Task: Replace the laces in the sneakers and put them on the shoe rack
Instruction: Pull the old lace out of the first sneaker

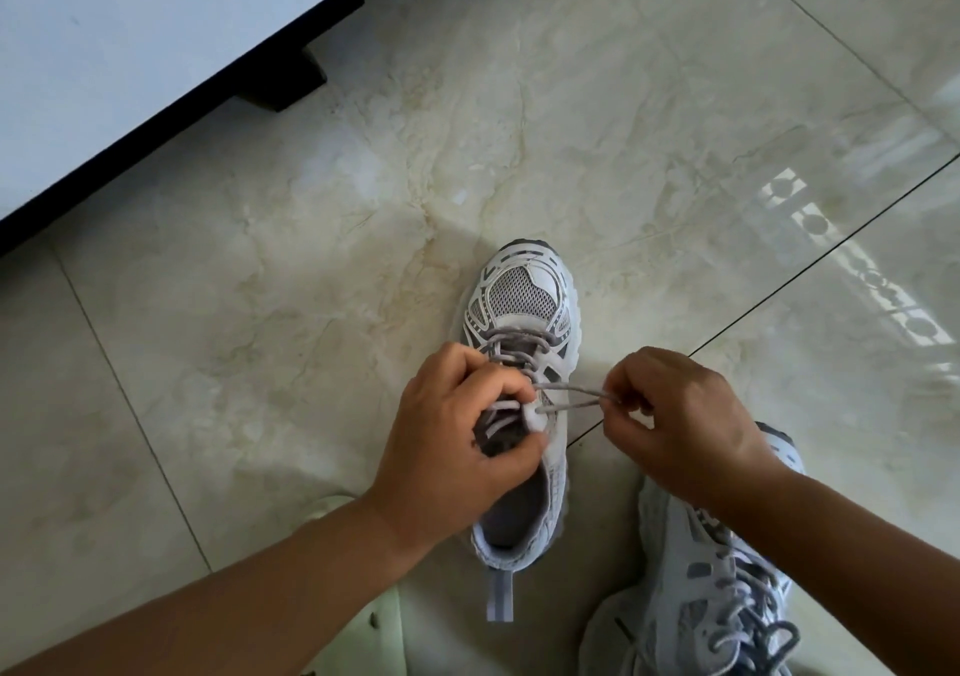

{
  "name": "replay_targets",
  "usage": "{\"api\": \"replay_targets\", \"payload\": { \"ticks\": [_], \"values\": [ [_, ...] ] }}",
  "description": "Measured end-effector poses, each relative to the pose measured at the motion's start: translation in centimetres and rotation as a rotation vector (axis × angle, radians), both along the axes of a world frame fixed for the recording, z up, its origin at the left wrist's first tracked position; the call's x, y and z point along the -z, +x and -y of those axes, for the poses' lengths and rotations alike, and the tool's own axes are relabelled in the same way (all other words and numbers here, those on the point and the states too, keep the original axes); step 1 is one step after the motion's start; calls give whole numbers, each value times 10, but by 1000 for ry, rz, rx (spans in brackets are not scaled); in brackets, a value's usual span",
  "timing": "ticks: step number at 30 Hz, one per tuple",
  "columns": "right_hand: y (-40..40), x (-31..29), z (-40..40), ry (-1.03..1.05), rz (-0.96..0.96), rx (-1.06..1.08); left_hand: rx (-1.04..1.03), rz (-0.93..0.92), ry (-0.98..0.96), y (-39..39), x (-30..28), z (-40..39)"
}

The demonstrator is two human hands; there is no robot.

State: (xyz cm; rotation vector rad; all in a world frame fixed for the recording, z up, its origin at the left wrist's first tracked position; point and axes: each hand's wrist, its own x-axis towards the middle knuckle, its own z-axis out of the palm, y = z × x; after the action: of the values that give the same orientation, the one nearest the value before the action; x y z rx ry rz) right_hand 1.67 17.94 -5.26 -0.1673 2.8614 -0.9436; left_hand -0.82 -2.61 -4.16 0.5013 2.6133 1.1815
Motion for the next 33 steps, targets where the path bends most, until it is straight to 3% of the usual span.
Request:
{"api": "replay_targets", "payload": {
  "ticks": [4,6,11,15,22,28,31,33],
  "values": [
    [4,-11,14,-47,-359,-100,-1,56,50,-1,0,4],
    [5,-14,19,-38,-444,-173,4,68,46,-1,0,4],
    [1,-10,18,-122,-266,-59,1,74,50,-1,0,3],
    [-3,-3,21,-404,26,-15,12,39,41,-2,0,4],
    [7,-4,30,-623,146,233,6,-14,-7,0,1,-1],
    [15,4,-1,-360,208,511,-21,2,-22,1,-1,-1],
    [15,2,-6,-202,184,439,-13,26,-15,1,-1,0],
    [17,-3,0,-154,68,338,-10,55,13,0,-3,1]
  ]
}}
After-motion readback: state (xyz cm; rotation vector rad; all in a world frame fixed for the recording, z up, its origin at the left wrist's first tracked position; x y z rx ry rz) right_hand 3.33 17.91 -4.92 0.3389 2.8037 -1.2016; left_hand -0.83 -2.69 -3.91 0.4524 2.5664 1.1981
